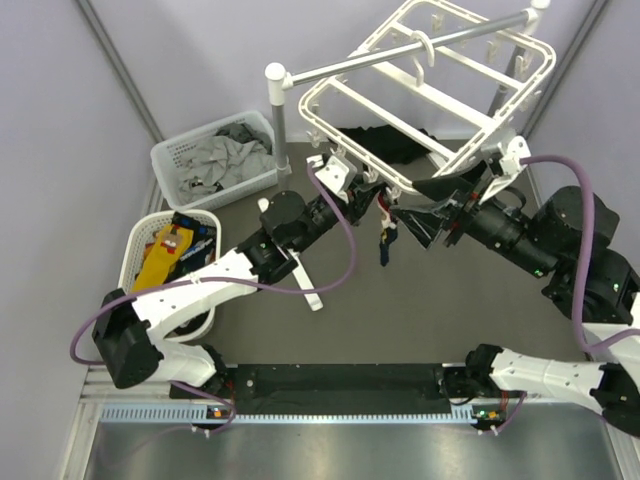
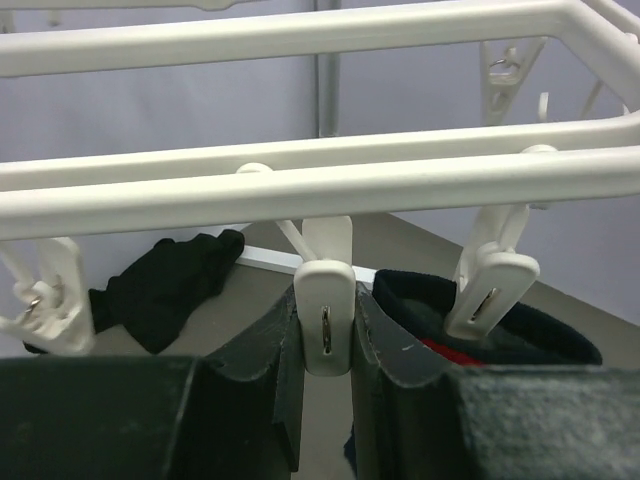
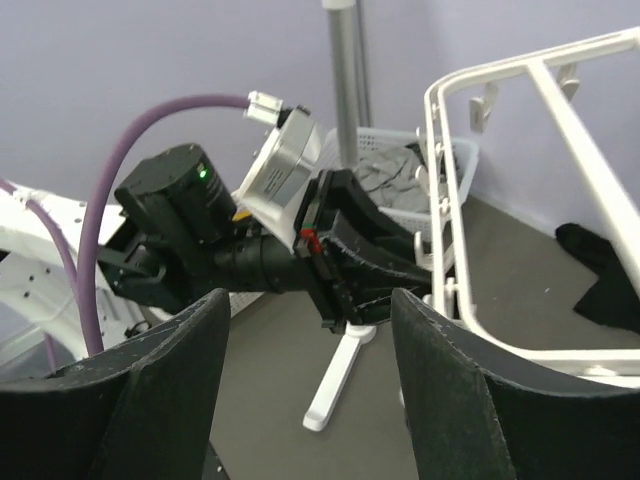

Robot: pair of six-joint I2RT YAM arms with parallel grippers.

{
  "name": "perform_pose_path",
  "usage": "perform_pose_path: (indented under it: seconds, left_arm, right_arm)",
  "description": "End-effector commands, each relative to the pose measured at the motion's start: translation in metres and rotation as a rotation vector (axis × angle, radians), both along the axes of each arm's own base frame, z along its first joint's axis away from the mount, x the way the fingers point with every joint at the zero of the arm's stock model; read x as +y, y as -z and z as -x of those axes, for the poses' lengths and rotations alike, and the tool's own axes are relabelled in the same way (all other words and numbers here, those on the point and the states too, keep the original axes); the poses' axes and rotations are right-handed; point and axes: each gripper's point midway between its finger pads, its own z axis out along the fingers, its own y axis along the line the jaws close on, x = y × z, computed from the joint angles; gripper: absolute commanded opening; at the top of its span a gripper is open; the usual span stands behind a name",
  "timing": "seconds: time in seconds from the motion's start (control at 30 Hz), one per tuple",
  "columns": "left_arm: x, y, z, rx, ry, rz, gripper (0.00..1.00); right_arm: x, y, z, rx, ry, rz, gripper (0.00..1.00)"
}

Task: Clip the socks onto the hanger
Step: Open the clamp at the hanger.

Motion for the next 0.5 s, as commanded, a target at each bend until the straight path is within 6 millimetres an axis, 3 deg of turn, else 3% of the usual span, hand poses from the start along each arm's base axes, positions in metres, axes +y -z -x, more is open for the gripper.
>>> perform_pose_path:
  seconds: [0.0, 0.23, 0.47]
  left_arm:
    - [0.006, -0.034, 0.009, 0.012, -0.012, 0.045, 0.0]
    - [0.007, -0.05, 0.016, 0.024, 0.009, 0.057, 0.0]
    - [0.012, -0.053, 0.023, 0.031, 0.026, 0.056, 0.0]
  right_arm:
    - [0.02, -0.001, 0.015, 0.035, -0.127, 0.002, 0.64]
    - [0.036, 0.011, 0.001, 0.115, -0.106, 0.014, 0.62]
    - [0.03, 0.026, -0.034, 0.189, 0.051, -0.037, 0.56]
